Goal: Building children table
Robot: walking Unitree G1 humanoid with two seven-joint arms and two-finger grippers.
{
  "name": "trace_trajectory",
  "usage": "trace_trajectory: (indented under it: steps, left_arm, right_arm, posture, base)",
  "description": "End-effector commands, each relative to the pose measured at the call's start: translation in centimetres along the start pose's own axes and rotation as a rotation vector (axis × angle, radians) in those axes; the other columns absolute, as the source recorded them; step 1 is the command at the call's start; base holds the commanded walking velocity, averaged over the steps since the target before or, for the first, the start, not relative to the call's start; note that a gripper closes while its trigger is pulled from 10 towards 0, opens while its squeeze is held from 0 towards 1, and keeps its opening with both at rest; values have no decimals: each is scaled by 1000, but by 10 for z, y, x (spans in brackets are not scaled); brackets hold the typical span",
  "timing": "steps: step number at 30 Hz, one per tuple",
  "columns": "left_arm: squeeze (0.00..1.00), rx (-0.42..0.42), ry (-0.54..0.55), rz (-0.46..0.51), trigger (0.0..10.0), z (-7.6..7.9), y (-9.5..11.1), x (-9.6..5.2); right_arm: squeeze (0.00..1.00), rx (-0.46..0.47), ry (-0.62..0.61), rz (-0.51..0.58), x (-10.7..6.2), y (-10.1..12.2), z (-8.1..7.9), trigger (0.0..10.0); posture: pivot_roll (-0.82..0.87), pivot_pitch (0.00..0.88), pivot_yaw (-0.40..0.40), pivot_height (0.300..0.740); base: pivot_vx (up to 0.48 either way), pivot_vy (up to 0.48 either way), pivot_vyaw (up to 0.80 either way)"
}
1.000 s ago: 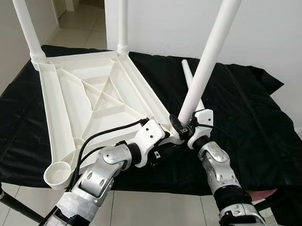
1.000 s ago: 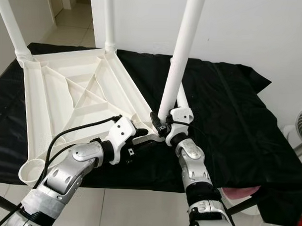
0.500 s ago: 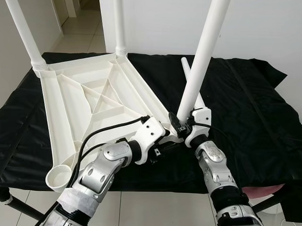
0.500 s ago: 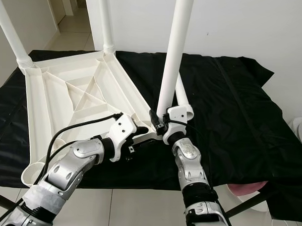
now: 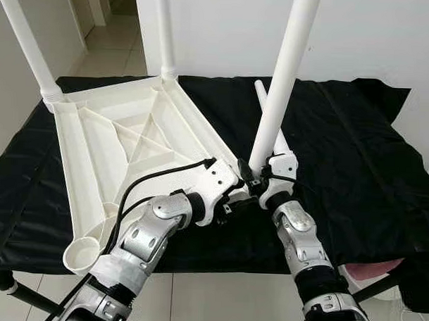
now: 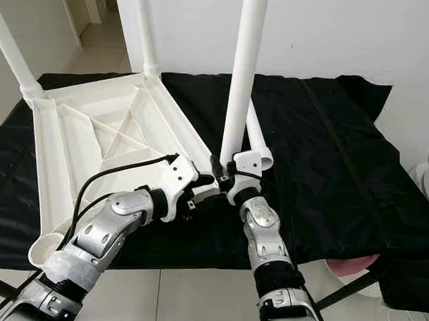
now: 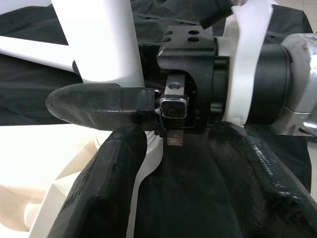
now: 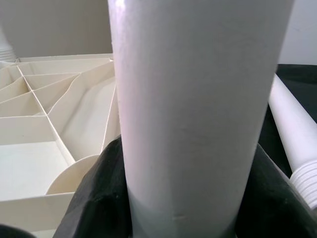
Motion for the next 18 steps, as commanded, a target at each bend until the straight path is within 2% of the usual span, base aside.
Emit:
trace_trajectory:
  steps: [1, 6, 18]
  left_arm:
    - [0, 7, -6, 7, 10000, -1, 2, 0]
    - [0, 3, 0, 12, 10000, -3, 1, 1]
    - [0, 2, -3, 15, 10000, -2, -1, 3]
  right_arm:
    - [0, 6, -19, -68, -4, -17, 2, 10000]
    - [0, -13, -38, -76, -6, -18, 11, 10000]
    - [0, -23, -51, -78, -7, -18, 15, 10000]
  posture:
    - [-107, 0, 55, 740]
    - [-113, 0, 56, 740]
    - [-123, 0, 51, 740]
  base:
    - [0, 0, 0]
    - [0, 0, 0]
    - [0, 0, 0]
Point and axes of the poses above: a point about 5 cm out from each wrist's last joint towards the gripper, its own x axis pointing out of the wrist towards the gripper, its own y axis along the axis of the wrist's last joint, z = x × y, the point moved 6 cm from there along x, pointing out of the wrist towards the gripper, and after that the axes turned 1 degree about x, right-handed, at the moved point
